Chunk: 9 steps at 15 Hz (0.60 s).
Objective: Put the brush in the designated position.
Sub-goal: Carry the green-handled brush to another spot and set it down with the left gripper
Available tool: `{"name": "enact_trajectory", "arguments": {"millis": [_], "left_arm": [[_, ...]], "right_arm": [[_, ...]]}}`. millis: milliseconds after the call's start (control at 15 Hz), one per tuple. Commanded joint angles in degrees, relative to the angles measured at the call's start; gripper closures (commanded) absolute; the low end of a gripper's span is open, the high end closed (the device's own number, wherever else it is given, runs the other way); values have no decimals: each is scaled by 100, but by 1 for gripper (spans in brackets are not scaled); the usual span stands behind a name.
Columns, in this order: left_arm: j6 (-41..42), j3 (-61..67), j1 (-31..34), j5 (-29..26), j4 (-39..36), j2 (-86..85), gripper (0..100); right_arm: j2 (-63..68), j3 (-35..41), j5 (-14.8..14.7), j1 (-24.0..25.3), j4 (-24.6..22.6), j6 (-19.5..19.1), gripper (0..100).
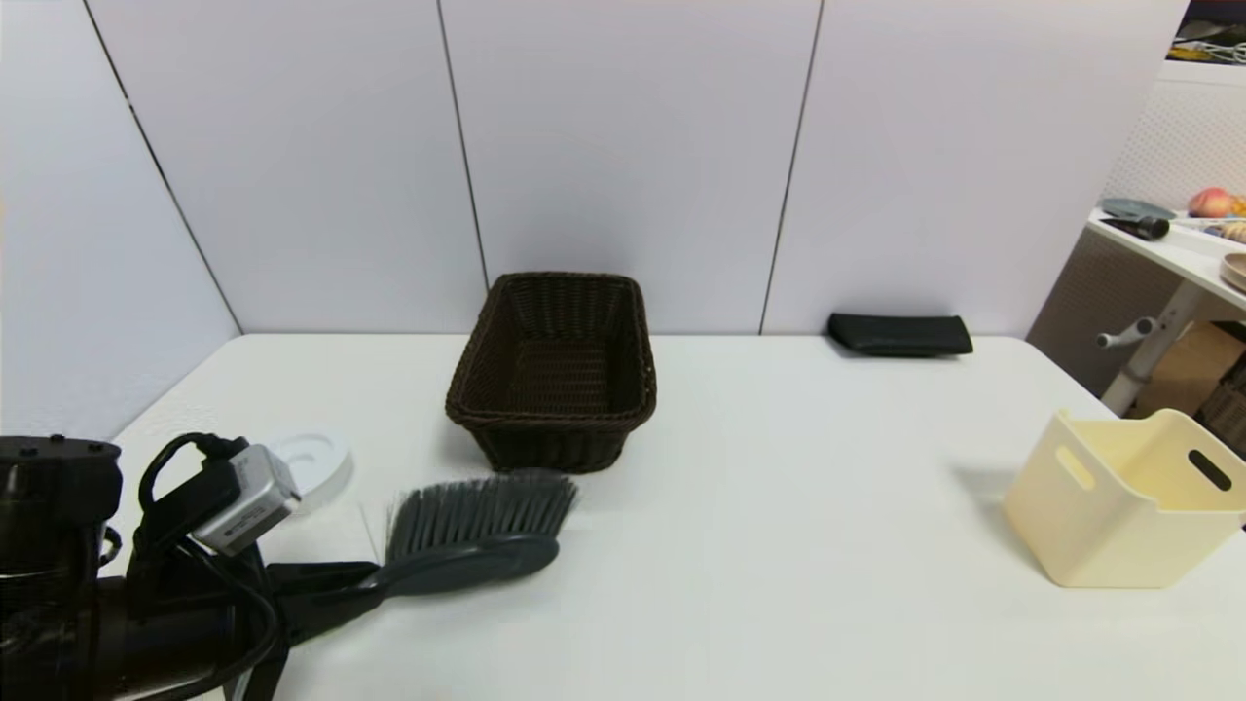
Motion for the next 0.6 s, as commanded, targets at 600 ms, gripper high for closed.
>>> {"name": "enact_trajectory", "arguments": {"millis": [600], "left_arm": [[-269,-3232,-1600,0,218,1625,100]], "right_arm": [[7,9,2,0,-1,-5,0]]}}
